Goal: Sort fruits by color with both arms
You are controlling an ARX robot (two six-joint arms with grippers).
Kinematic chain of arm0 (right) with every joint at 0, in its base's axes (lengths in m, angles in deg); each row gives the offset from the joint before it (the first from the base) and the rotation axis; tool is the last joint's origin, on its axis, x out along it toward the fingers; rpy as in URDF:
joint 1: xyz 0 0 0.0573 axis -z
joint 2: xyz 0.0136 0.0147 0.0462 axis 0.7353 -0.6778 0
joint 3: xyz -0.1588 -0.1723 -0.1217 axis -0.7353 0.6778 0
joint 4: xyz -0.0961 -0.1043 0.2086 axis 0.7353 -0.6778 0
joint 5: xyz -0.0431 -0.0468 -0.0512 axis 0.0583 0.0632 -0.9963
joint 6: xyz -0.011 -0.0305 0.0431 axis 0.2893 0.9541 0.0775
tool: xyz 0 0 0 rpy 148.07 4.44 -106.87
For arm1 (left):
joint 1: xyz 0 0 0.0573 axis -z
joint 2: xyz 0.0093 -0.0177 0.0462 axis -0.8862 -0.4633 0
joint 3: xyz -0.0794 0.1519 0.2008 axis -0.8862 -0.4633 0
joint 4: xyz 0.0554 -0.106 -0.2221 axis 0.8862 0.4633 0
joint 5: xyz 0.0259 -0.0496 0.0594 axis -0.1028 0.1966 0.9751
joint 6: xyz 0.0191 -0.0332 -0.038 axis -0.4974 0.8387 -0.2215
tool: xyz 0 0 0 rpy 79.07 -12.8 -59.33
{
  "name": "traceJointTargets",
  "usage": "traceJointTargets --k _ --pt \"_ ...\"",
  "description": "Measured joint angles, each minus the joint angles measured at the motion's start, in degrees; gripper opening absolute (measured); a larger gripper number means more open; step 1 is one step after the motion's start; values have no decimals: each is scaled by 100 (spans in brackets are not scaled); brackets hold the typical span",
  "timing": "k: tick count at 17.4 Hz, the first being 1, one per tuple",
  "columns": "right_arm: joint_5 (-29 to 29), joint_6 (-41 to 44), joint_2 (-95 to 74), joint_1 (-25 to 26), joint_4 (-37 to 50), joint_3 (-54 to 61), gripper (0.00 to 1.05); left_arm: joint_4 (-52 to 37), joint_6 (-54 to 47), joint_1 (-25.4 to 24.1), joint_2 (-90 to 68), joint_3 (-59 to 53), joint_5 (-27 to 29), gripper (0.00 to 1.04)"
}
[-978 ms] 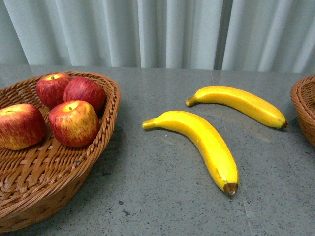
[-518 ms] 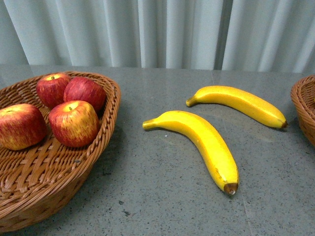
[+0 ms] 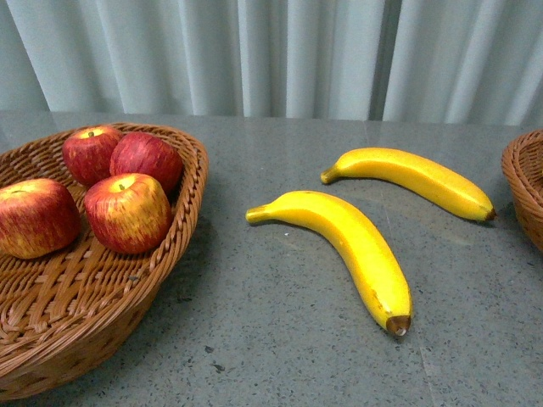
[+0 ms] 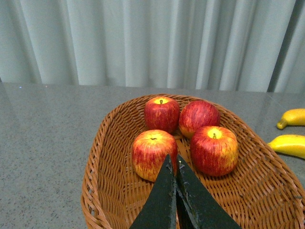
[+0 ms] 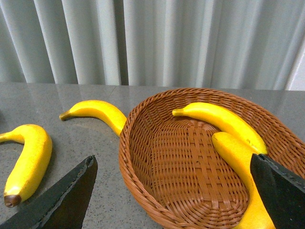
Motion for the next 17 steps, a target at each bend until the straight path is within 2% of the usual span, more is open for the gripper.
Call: traceJointTargets --k 3,4,5,10,11,15,16,17 --pt "0 0 0 0 0 0 98 315 0 0 286 2 0 1" --pt "0 0 0 0 0 0 98 1106 -2 0 793 4 -13 1" --pt "0 0 0 0 0 0 98 1185 0 0 1172 4 7 1" --pt "0 0 0 0 4 0 98 1246 0 -4 1163 4 4 1" --pt "0 0 0 0 2 0 98 1246 0 -4 1163 4 -2 9" --pt "0 0 0 0 2 0 98 1246 0 -4 1163 4 0 60" --pt "0 0 0 0 4 0 98 1246 0 -4 1163 4 0 69" --pt "0 0 0 0 4 0 98 1246 0 -4 1163 4 0 73"
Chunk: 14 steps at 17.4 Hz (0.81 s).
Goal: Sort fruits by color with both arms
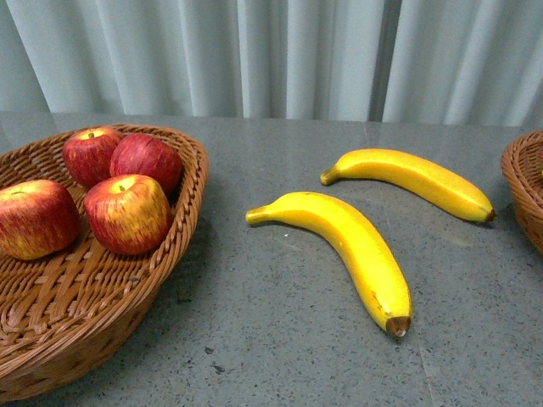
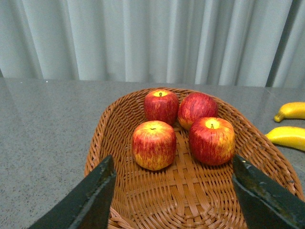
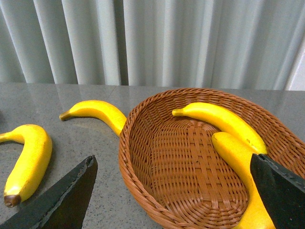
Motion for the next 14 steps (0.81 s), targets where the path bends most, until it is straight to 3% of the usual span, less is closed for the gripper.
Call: traceJointTargets --k 6,14 --pt "0 0 0 0 0 0 98 0 -2 0 0 0 0 99" --pt "0 0 0 0 0 0 98 0 0 0 0 0 0 98"
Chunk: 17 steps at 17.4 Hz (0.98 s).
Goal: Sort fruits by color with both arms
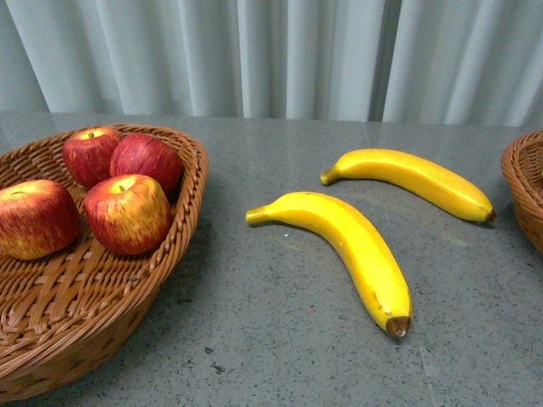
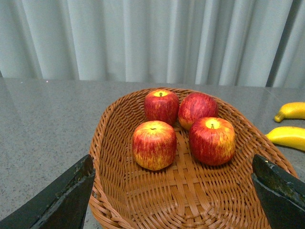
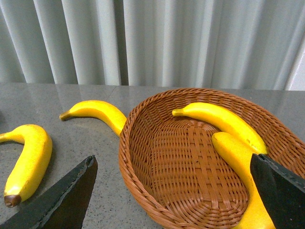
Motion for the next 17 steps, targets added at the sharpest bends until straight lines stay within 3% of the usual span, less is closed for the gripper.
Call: traceJointTargets --k 2,3,4,7,9,14,17 --pt "0 0 0 0 -2 0 98 0 0 0 0 0 0 98" --pt "166 -433 -236 4 282 -7 98 0 0 0 0 0 0 98" --pt "197 -1005 -1145 -31 1121 -131 98 0 0 0 0 0 0 98" --pt "284 -1252 -3766 -452 3447 -1154 98 0 0 0 0 0 0 98" --pt "125 -1228 -5340 -931 4057 -2129 98 0 0 0 0 0 0 98" --pt "-79 -914 -8360 -2374 3174 -4638 98 0 0 0 0 0 0 98" --pt "-70 -772 -9082 -2761 2459 -5307 98 0 0 0 0 0 0 98"
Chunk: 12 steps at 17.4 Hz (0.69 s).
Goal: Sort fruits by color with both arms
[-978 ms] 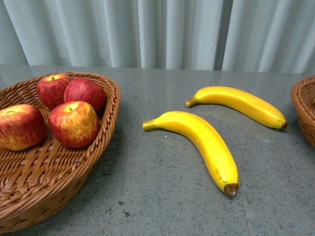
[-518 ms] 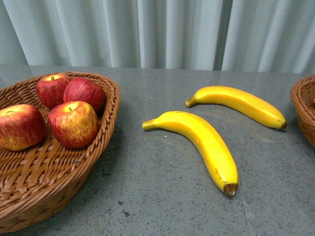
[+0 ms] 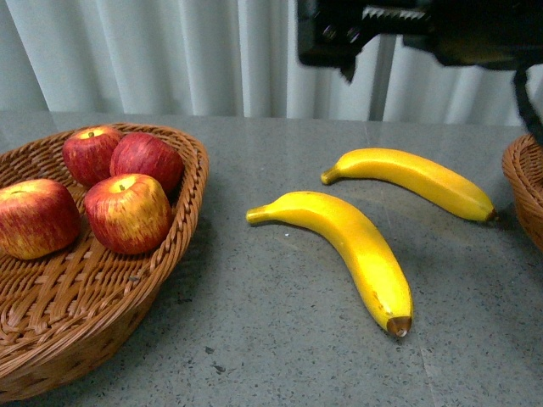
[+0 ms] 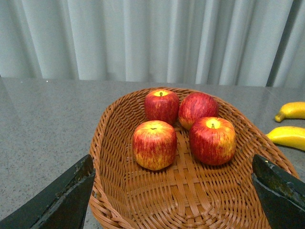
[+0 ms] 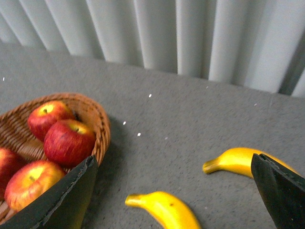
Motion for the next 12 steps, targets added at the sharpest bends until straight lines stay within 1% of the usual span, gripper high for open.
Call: traceJointTargets --k 3,4,5,12 --pt "63 149 -382 -103 -450 -267 98 0 0 0 0 0 0 98" --pt "70 243 -649 -83 -789 -385 98 0 0 0 0 0 0 98" --pt "131 367 -885 -2 -1121 -393 98 0 0 0 0 0 0 98" --pt "264 909 -1084 369 -1926 -289 98 2 0 0 0 0 0 98"
